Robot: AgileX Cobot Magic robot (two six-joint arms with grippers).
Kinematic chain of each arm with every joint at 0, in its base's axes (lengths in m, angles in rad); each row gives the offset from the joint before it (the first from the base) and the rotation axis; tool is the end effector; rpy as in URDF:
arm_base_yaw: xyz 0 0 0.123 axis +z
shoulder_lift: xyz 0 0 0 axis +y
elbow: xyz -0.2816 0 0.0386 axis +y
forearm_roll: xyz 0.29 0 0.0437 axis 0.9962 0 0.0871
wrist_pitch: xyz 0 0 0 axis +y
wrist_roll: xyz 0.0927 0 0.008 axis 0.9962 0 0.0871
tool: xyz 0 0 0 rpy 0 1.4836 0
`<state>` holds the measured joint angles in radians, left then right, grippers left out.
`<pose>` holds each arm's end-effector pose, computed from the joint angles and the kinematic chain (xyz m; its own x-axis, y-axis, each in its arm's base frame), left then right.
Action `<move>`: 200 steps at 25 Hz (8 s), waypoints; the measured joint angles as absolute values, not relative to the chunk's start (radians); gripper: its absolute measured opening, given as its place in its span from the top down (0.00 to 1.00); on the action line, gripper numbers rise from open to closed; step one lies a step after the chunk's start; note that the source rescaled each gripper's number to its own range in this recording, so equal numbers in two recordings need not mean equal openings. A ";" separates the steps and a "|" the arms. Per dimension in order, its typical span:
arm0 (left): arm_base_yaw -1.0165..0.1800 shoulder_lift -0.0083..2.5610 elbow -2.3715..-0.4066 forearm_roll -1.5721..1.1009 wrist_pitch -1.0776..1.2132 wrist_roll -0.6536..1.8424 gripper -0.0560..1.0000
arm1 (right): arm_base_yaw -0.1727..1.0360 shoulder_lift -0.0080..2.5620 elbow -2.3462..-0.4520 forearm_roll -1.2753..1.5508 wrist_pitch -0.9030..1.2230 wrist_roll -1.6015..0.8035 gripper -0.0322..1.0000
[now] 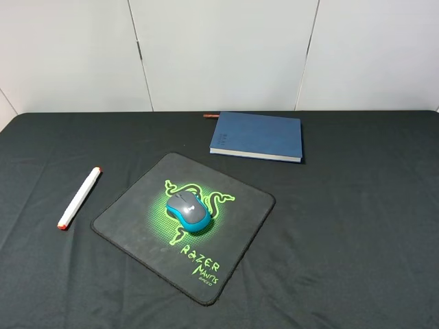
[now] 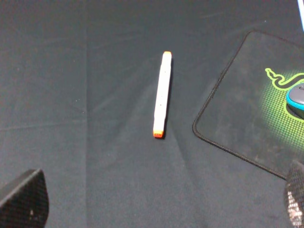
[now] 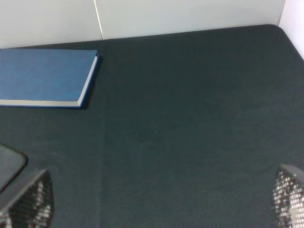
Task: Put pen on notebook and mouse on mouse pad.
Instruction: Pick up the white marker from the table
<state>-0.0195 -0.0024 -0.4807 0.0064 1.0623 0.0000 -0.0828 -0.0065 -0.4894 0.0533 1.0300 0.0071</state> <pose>0.0368 -0.0002 0.2903 -0.4722 0.0123 -0.8814 0.0160 0.9999 0.0054 0.0365 0.0012 0.2960 -0.4284 0.0702 -0.9008 0.0564 0.9971 0.0509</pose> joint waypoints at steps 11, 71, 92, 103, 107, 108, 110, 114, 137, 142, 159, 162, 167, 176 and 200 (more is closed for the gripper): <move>-0.019 -0.002 -0.481 0.007 1.062 0.000 0.00 | -0.083 -0.006 -0.489 0.054 1.030 0.007 0.00; -0.019 0.749 -0.816 0.090 1.122 -0.072 0.01 | -0.083 -0.006 -0.489 0.054 1.030 0.007 0.00; -0.033 1.410 -0.817 0.089 0.741 -0.072 0.03 | -0.083 -0.006 -0.489 0.054 1.027 0.007 0.00; -0.059 1.621 -0.818 0.088 0.579 -0.072 0.05 | -0.083 -0.006 -0.489 0.054 1.027 0.007 0.00; -0.059 1.682 -0.818 0.088 0.502 -0.072 0.05 | -0.083 -0.006 -0.489 0.054 1.027 0.007 0.00; -0.059 1.693 -0.818 0.088 0.489 -0.072 0.05 | -0.083 -0.006 -0.489 0.054 1.027 0.007 0.00; -0.059 1.719 -0.818 0.088 0.462 -0.072 0.05 | -0.083 -0.006 -0.489 0.054 1.027 0.007 0.00; -0.059 1.762 -0.818 0.088 0.433 -0.072 0.05 | -0.083 -0.006 -0.489 0.054 1.027 0.007 0.00; -0.059 1.840 -0.819 0.088 0.379 -0.072 0.31 | -0.083 -0.006 -0.489 0.055 1.027 0.007 0.00; -0.059 1.840 -0.819 0.088 0.380 -0.072 0.52 | -0.083 -0.006 -0.489 0.055 1.027 0.007 0.00; -0.059 1.840 -0.819 0.087 0.318 -0.073 0.62 | -0.083 -0.006 -0.489 0.055 1.027 0.007 0.00; -0.059 1.840 -0.819 0.087 0.306 -0.073 0.62 | -0.083 -0.006 -0.489 0.055 1.027 0.007 0.00; -0.059 1.840 -0.819 0.087 0.306 -0.073 0.66 | -0.083 -0.006 -0.489 0.055 1.027 0.007 0.00; -0.059 1.840 -0.819 0.087 0.306 -0.073 0.95 | -0.083 -0.006 -0.489 0.055 1.027 0.007 0.00; -0.059 1.637 -0.819 0.087 0.410 -0.054 0.95 | -0.083 -0.006 -0.489 0.056 1.026 0.007 0.00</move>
<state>-0.0588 1.6371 -0.8188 0.0870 0.4102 -0.0541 -0.0828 -0.0065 -0.4894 0.0557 1.0256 0.0071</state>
